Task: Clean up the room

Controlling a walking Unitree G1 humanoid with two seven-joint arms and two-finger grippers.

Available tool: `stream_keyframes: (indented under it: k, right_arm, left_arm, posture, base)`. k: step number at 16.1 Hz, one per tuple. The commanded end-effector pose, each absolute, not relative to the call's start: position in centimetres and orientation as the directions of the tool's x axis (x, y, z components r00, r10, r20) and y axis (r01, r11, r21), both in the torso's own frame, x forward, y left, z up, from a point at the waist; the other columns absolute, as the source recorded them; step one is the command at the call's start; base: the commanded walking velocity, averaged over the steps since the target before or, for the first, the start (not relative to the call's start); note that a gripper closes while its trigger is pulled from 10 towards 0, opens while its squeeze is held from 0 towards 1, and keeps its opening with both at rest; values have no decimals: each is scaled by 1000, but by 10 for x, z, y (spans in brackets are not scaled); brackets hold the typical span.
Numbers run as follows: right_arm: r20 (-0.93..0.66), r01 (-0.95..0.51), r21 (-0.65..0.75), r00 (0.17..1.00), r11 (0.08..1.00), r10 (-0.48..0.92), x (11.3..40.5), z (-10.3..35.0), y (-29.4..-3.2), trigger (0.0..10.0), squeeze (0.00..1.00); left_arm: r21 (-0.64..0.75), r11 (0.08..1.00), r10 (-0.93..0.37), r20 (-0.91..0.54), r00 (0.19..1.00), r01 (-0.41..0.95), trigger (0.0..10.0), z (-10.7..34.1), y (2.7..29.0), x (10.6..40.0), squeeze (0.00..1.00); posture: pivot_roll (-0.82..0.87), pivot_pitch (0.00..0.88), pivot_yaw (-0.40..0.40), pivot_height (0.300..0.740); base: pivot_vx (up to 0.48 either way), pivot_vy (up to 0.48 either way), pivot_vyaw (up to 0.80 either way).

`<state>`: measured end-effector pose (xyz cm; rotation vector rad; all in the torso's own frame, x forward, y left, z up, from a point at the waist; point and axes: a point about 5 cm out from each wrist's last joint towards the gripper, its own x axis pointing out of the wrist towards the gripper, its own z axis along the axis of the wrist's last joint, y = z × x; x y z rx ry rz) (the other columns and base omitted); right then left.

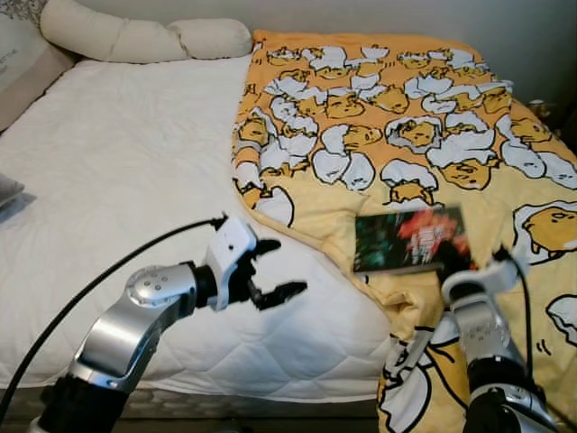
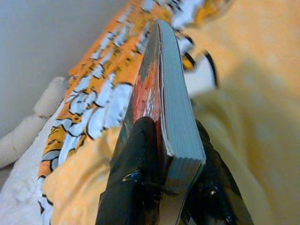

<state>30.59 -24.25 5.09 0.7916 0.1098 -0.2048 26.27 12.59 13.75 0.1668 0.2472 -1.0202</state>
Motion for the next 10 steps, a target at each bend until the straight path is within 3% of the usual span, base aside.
stream_keyframes:
  k: [1, 4, 5, 7, 9, 10]
  right_arm:
    - [-71, 147, 661, 989, 736, -133, 319, 76, -244, 0, 0]
    - [-11, 52, 595, 998, 802, -57, 329, 95, -234, 0, 0]
    - [68, -61, 552, 997, 832, 28, 337, 116, -228, 0, 0]
    - [119, -151, 519, 987, 841, 104, 340, 129, -225, 0, 0]
    - [146, -208, 496, 977, 843, 155, 341, 136, -225, 0, 0]
    - [175, -288, 473, 957, 832, 231, 343, 146, -231, 0, 0]
  left_arm:
    - [47, 544, -800, -272, 535, 838, 10000, 141, 130, 268, 0]
    - [60, 569, -787, -250, 564, 820, 10000, 144, 131, 273, 0]
    - [81, 588, -774, -236, 588, 805, 10000, 147, 133, 277, 0]
    - [91, 596, -767, -229, 599, 798, 10000, 148, 135, 279, 0]
    - [79, 601, -769, -212, 603, 795, 10000, 151, 136, 280, 1000]
    - [61, 597, -784, -168, 597, 800, 10000, 158, 136, 281, 1000]
  posture:
    - [3, 0, 27, 740]
    - [3, 0, 22, 740]
    - [4, 0, 26, 740]
    - [13, 0, 26, 740]
    - [24, 0, 19, 740]
    - [34, 0, 6, 740]
  base:
    - [0, 0, 0]
    - [0, 0, 0]
    - [0, 0, 0]
    - [0, 0, 0]
    - [0, 0, 0]
    - [0, 0, 0]
